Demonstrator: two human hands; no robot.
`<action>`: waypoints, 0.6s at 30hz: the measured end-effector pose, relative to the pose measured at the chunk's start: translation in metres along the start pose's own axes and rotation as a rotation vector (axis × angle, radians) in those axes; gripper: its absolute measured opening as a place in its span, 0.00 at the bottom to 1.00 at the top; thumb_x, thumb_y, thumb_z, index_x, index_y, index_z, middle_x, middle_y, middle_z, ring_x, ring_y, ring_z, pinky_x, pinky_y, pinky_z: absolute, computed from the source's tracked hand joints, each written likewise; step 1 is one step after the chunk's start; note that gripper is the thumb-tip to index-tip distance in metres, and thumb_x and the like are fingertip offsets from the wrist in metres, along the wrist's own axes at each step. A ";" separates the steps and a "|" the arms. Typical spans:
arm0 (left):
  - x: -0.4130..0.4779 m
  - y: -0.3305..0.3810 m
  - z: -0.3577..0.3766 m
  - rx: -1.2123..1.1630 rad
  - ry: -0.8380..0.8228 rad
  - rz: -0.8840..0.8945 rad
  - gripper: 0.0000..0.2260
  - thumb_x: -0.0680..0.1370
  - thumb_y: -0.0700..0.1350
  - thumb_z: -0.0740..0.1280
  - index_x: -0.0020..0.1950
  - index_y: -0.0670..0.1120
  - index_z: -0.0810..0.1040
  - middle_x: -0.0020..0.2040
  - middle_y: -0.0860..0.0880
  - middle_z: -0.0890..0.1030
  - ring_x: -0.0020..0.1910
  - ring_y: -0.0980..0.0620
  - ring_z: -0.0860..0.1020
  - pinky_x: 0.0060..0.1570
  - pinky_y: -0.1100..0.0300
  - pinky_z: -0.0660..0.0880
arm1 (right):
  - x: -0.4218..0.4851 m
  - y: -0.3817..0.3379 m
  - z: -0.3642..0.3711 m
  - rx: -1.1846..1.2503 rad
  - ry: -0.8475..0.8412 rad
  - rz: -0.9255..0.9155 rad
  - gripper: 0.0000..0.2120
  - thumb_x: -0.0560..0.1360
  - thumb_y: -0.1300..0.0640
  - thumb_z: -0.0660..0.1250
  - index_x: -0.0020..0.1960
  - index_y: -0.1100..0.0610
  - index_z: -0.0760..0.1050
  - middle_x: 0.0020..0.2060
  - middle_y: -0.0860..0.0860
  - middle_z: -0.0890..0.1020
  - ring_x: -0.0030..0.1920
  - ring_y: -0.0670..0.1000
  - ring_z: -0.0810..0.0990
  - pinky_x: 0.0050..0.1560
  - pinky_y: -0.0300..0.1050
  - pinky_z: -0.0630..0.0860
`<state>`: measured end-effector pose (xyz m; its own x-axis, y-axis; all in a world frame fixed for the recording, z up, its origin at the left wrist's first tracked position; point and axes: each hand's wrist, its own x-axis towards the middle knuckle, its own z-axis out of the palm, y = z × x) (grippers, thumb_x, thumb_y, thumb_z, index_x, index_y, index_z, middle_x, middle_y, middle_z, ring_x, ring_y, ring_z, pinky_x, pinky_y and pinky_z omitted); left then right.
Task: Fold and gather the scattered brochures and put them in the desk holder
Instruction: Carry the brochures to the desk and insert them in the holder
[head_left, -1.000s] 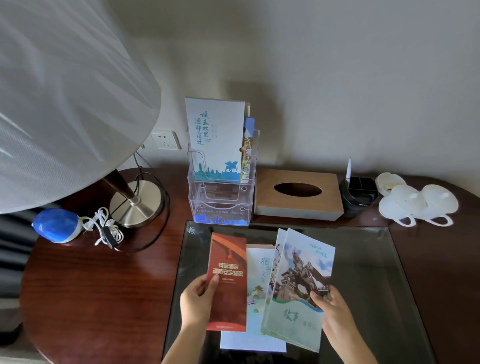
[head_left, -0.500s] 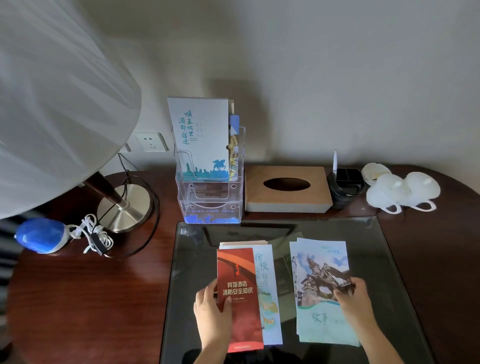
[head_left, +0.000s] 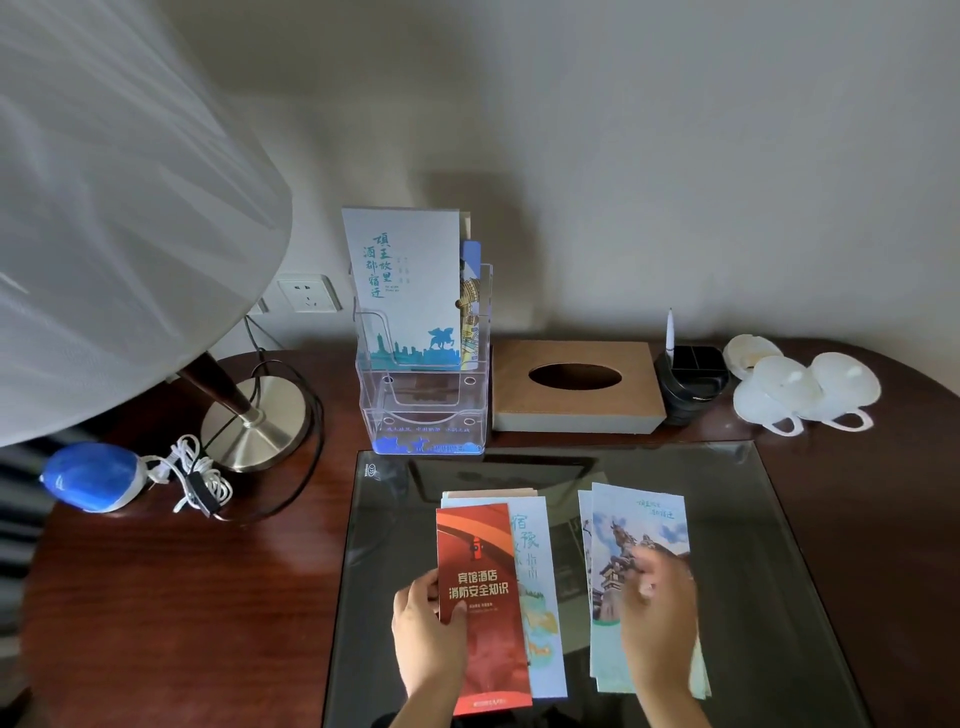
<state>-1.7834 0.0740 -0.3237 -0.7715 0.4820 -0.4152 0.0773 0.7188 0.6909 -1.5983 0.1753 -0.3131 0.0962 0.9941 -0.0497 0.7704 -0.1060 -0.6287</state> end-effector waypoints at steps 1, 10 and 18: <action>0.000 0.001 0.000 -0.010 0.006 -0.003 0.20 0.69 0.37 0.74 0.59 0.46 0.77 0.52 0.49 0.75 0.47 0.50 0.78 0.51 0.57 0.73 | -0.009 -0.008 0.007 0.076 -0.108 -0.008 0.13 0.73 0.63 0.70 0.57 0.59 0.75 0.52 0.55 0.80 0.52 0.55 0.79 0.50 0.50 0.80; -0.004 0.003 -0.005 -0.221 -0.167 0.028 0.20 0.69 0.31 0.72 0.58 0.46 0.74 0.53 0.46 0.76 0.46 0.54 0.76 0.46 0.66 0.72 | -0.026 -0.030 0.044 0.237 -0.470 0.326 0.28 0.66 0.48 0.76 0.61 0.60 0.75 0.55 0.55 0.80 0.58 0.55 0.78 0.59 0.51 0.75; -0.020 0.028 -0.026 -0.534 -0.413 0.284 0.19 0.71 0.33 0.70 0.56 0.49 0.70 0.49 0.42 0.82 0.49 0.48 0.82 0.49 0.57 0.78 | -0.030 -0.059 -0.007 0.629 -0.421 0.095 0.22 0.65 0.57 0.78 0.55 0.53 0.73 0.49 0.48 0.83 0.53 0.47 0.81 0.54 0.44 0.76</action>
<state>-1.7824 0.0715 -0.2801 -0.4582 0.8390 -0.2936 -0.1605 0.2468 0.9557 -1.6419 0.1519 -0.2695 -0.2017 0.9191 -0.3386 0.2549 -0.2845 -0.9242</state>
